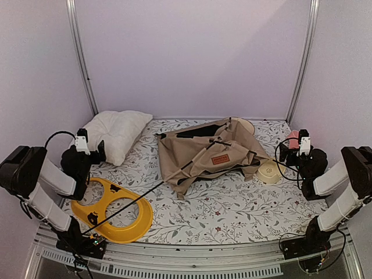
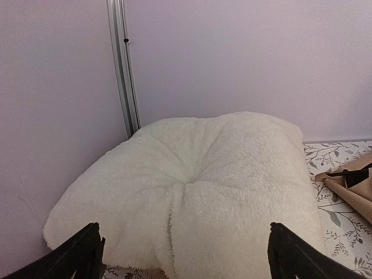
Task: Set up the pet tent
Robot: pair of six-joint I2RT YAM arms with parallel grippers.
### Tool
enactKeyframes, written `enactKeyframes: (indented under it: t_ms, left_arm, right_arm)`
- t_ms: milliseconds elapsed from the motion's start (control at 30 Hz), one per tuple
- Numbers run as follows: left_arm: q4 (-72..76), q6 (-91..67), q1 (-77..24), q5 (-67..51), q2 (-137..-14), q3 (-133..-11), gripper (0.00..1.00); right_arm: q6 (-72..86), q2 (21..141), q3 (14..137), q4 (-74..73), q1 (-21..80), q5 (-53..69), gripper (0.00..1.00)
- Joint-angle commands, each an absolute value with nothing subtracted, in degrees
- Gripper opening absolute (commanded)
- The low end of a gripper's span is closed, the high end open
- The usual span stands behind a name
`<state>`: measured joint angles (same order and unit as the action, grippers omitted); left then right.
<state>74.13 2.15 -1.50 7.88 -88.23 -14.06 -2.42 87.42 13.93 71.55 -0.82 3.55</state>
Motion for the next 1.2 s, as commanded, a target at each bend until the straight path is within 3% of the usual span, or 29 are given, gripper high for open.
enactKeyframes:
  t_ms: [0,300,467,600,733,933,1167]
  left_arm:
    - [74.18,1.97,-1.41,6.72,-88.64,-14.21,0.99]
    - [57.31,3.35,-6.79,19.42,-76.83,-20.02,0.99]
    - [47.2,-1.11,-10.09,14.5,-69.92,-24.6,0.99]
    - [33.64,-1.1,-16.01,10.61,-66.55,-31.98,1.0]
    - [26.09,-0.4,-25.48,8.86,-64.24,-36.04,0.99]
    - [12.06,-3.88,-35.75,12.64,-63.68,-43.53,1.0]
    - [3.13,-10.57,-36.39,9.09,-57.37,-45.01,0.99]
  right_arm:
    - [-2.37,87.89,14.81,72.24,-0.98,3.78,0.99]
    - [-1.9,87.61,14.08,73.42,-0.9,1.95,0.99]
    - [-1.76,82.24,12.08,72.81,-0.57,1.5,0.99]
    - [-2.87,70.66,17.81,54.97,3.61,-4.73,0.99]
    - [8.44,61.58,27.66,31.9,6.3,-4.42,0.99]
    - [6.27,56.01,36.52,14.6,29.4,-17.41,0.99]
    - [6.84,61.5,45.18,-0.59,52.24,-30.02,0.99]
